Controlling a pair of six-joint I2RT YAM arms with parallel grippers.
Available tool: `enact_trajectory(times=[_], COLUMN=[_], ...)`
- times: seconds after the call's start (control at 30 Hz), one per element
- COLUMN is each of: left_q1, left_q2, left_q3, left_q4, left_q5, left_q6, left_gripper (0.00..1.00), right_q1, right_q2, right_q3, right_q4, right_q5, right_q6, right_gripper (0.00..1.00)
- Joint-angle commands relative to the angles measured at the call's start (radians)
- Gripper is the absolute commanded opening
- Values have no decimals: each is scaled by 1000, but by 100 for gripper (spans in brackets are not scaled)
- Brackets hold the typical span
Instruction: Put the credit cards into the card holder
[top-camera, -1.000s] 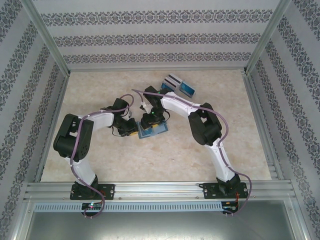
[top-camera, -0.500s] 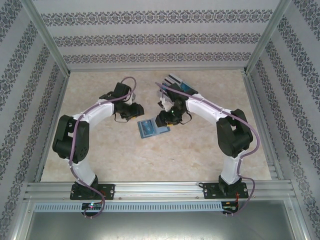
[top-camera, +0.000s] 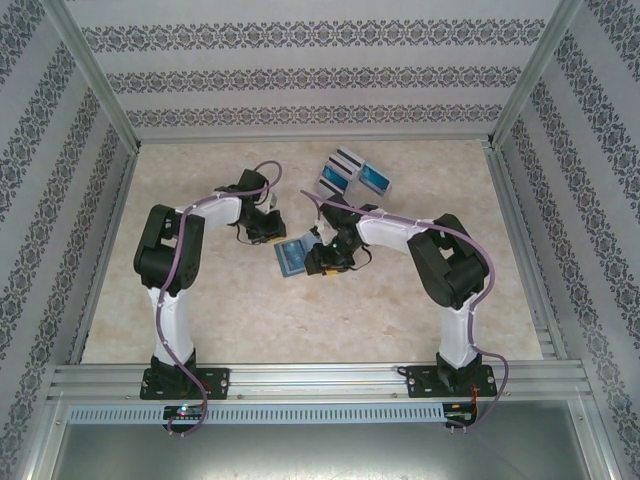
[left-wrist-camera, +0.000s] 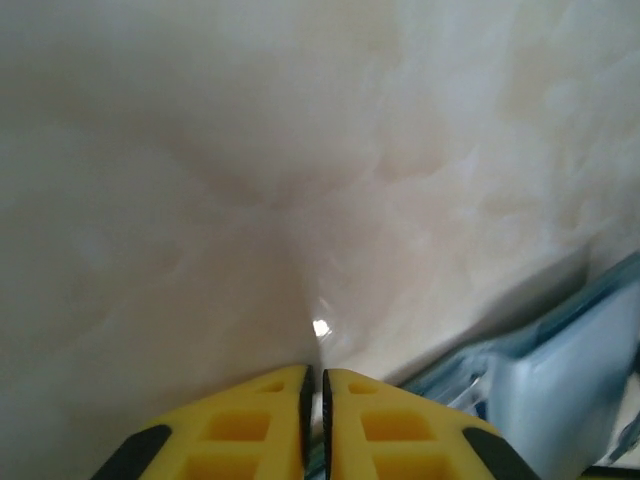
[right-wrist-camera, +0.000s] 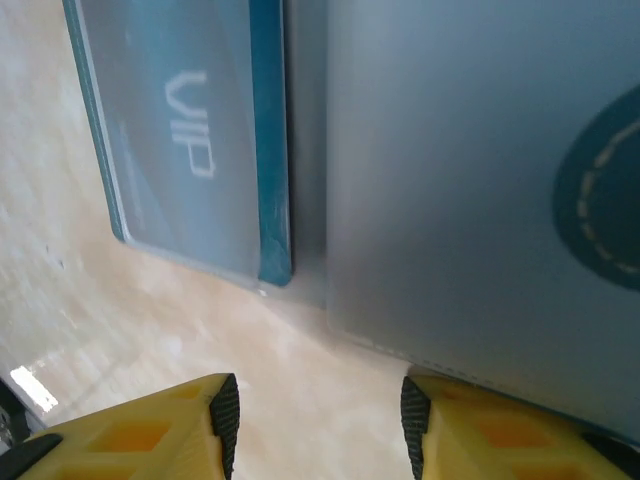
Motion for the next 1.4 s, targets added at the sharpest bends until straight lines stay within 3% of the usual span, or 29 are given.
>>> enact_trajectory(times=[0.0, 0.23, 0.4, 0.57, 0.7, 0.87, 1.03, 1.2, 1.37], left_q1=[-12, -64, -129, -144, -137, -69, 16, 22, 20], left_q2=[-80, -242, -306, -323, -358, -392, -221, 80, 248], left_q3=[-144, -386, -445, -409, -315, -164, 100, 441, 584], left_q4=[3, 104, 156, 144, 8, -117, -154, -252, -299], left_q5=[36, 33, 9, 6, -54, -121, -86, -56, -35], left_q6=[-23, -138, -216, -228, -155, -58, 35, 98, 127], left_gripper=[14, 12, 12, 13, 14, 11, 14, 15, 16], right_q1=[-25, -29, -6, -16, -68, -137, -159, -186, -252], right_q2=[63, 237, 343, 314, 216, 82, -36, -135, -232], right_q3=[108, 431, 606, 603, 557, 459, 304, 105, -3], right_q4=[91, 8, -52, -81, -106, -118, -87, -27, -1], right_q5=[76, 7, -87, -67, -34, 3, -32, -14, 6], right_q6=[8, -19, -21, -49, -84, -115, -107, -82, -68], right_gripper=[49, 49, 49, 49, 49, 50, 50, 50, 50])
